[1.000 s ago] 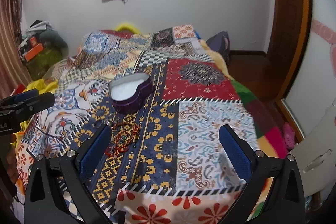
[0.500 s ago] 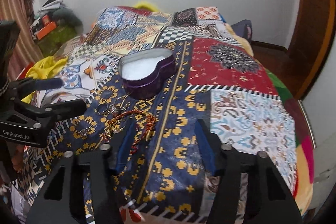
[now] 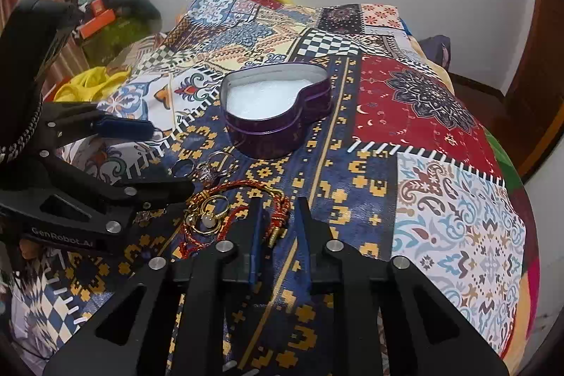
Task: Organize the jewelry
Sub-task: 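Grasp the red-and-gold bracelet with the right tool while the left tool grasps a silver ring, then carry the bracelet and ring over the purple heart tin and release them inside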
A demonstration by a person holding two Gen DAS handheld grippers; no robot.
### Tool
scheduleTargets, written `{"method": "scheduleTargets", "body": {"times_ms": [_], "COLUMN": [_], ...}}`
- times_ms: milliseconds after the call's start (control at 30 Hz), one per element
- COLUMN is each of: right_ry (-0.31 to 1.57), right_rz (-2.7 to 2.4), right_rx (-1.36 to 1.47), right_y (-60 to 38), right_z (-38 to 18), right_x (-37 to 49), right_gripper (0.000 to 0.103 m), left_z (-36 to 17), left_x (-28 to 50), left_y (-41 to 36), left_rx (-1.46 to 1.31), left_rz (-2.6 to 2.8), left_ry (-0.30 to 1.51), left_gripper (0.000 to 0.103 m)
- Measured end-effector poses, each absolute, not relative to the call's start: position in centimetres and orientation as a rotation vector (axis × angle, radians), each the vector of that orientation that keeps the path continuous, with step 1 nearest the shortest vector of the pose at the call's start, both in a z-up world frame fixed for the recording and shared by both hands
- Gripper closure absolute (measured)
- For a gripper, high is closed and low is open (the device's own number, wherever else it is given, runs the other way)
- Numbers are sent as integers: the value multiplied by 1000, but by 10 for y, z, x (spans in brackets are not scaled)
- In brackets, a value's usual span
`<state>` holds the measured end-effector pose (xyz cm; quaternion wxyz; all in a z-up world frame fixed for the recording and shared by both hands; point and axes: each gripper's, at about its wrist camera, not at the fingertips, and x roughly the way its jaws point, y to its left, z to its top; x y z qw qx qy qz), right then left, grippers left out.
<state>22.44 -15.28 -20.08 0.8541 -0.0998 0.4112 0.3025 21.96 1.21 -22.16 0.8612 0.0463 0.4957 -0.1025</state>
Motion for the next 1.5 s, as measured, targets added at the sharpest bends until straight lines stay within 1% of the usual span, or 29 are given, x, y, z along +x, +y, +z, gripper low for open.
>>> {"method": "scheduleTargets", "body": {"times_ms": [33,67,133,167,233,267,300,333,533,1133,1500], "right_ry": [865,865,866,868,868,869,869,868,855,713,630], "right_rz": [640,642,645,644,644,643,642,641,638,596,570], "right_rx": [-215,-214,-208,-204,-200,-197,-193,-187,-152,-137,-134], "right_y": [-152,-151,-152,-152,-153,-153,-153,-153,-156,-166,-167], "right_z": [-202,-202,-203,-203,-203,-203,-203,-203,-195,-136,-108], "right_x": [225,225,226,227,228,228,228,228,224,204,214], "right_gripper": [91,92,93,94,95,95,95,95,95,95,95], "left_z": [-222,-222,-222,-222,-222,-222,-222,-222,-218,-159,-137], "left_x": [220,220,220,220,219,218,218,217,213,187,197], "left_y": [12,11,11,10,7,6,5,4,8,10,18], "left_rx": [98,95,83,78,73,74,75,76,55,12,-24], "left_rz": [-219,-226,-244,-253,-270,-275,-280,-280,-250,-230,-205], "left_ry": [1041,1040,1043,1045,1048,1049,1049,1048,1033,880,809], "left_gripper": [40,42,57,60,72,75,81,82,82,82,82]}}
